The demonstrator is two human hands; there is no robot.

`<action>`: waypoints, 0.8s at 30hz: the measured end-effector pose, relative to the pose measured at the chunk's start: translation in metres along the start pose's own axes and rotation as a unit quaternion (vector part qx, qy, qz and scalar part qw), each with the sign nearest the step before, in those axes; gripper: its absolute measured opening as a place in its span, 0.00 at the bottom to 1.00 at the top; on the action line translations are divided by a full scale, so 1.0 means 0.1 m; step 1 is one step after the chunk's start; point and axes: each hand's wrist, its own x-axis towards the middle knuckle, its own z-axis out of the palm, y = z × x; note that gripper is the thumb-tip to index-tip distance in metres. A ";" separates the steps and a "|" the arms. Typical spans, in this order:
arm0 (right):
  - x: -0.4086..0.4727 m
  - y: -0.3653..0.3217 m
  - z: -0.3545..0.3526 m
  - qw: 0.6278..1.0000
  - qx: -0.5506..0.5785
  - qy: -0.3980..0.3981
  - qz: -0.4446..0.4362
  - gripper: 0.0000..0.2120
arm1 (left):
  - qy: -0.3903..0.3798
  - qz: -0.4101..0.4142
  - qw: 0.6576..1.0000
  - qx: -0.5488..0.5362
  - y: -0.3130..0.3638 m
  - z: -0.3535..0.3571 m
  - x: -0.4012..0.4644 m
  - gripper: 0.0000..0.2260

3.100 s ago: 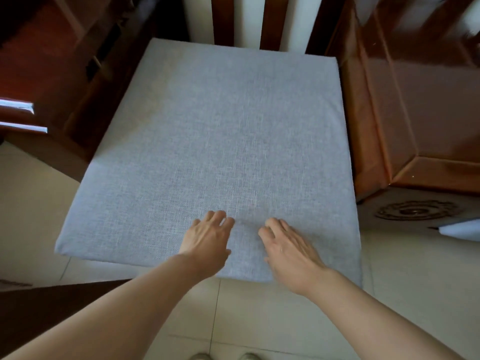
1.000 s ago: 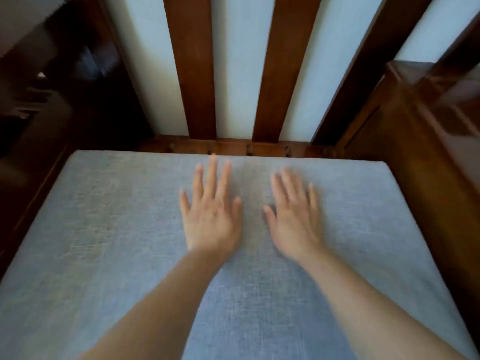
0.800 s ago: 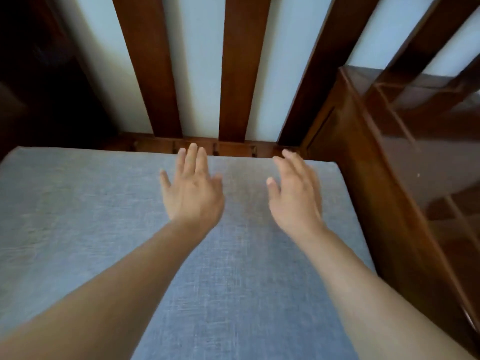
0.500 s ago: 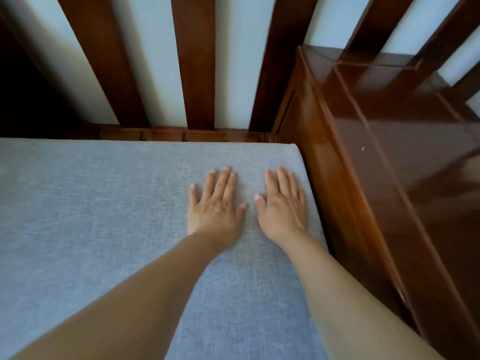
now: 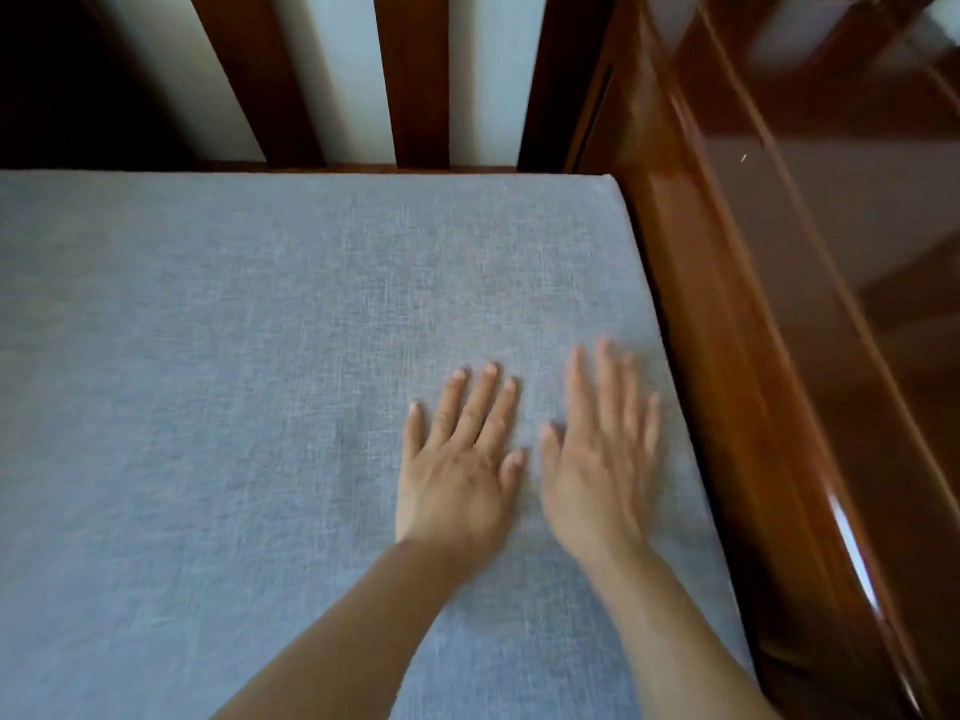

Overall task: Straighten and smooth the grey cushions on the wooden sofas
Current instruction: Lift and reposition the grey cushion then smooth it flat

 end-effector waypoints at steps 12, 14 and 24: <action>-0.49 -1.23 0.62 0.992 -0.033 -0.094 -0.081 0.30 | 0.010 -0.087 0.996 0.028 -1.60 -0.39 -0.71 0.28; -0.45 -1.49 0.55 0.995 0.001 -0.077 -0.067 0.28 | 0.030 -0.086 0.996 -0.015 -1.56 -0.49 -0.72 0.26; -0.70 -2.74 0.66 0.992 0.007 -0.073 -0.101 0.32 | 0.117 -0.154 0.980 -0.035 -2.61 -1.05 -1.18 0.26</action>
